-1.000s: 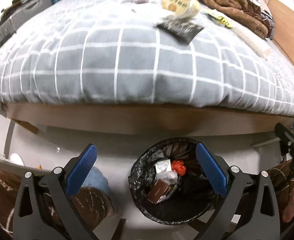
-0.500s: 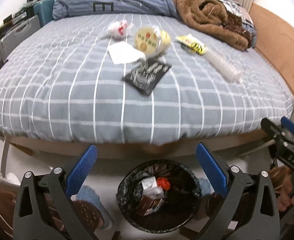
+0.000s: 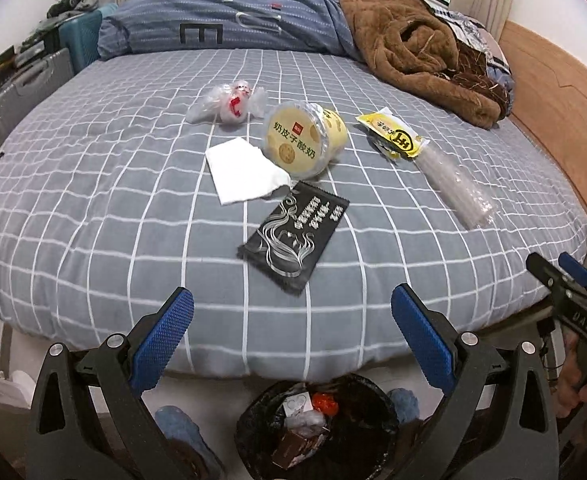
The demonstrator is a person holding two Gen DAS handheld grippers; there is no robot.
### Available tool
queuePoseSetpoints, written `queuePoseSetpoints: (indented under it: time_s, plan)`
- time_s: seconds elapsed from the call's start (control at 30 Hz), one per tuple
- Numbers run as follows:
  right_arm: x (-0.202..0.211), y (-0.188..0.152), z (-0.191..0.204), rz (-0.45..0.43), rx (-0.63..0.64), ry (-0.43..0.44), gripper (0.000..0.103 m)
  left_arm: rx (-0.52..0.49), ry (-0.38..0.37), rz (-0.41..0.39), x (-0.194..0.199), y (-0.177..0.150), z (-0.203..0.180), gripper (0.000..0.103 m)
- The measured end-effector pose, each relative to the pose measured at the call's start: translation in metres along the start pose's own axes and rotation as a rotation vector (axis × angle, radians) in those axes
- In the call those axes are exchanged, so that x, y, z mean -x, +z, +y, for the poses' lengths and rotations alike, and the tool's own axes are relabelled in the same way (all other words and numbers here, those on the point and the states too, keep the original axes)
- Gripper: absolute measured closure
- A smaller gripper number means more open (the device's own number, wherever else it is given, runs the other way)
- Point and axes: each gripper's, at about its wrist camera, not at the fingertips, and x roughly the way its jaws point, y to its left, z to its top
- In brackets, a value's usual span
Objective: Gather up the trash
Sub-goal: 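Move both grippers back over the bed toward the black packet and bubble wrap, then grasp the black wet-wipe packet with the left gripper while the right gripper grasps the bubble wrap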
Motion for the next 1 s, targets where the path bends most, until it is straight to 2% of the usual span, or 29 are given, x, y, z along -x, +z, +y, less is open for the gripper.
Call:
queuePoseSetpoints:
  time_s: [0.23,0.43,0.63,0.77,1.0]
  plan:
    - [-0.036,0.022,-0.006,0.024,-0.012,0.012,0.008,-0.024,0.016,0.018,-0.026,0.02,0.0,0.006]
    - [-0.059,0.04,-0.001,0.03,0.02,0.02,0.012,-0.058,0.02,0.042,-0.048,0.035,-0.003,0.006]
    - [-0.085,0.054,0.005,0.055,0.045,0.033,0.017,-0.089,0.019,0.076,-0.071,0.043,-0.008,0.006]
    - [-0.101,0.06,0.01,0.081,0.059,0.043,0.025,-0.097,0.017,0.109,-0.087,0.045,-0.01,0.007]
    - [-0.122,0.065,0.015,0.121,0.064,0.028,0.031,-0.098,0.028,0.154,-0.106,0.044,-0.01,0.016]
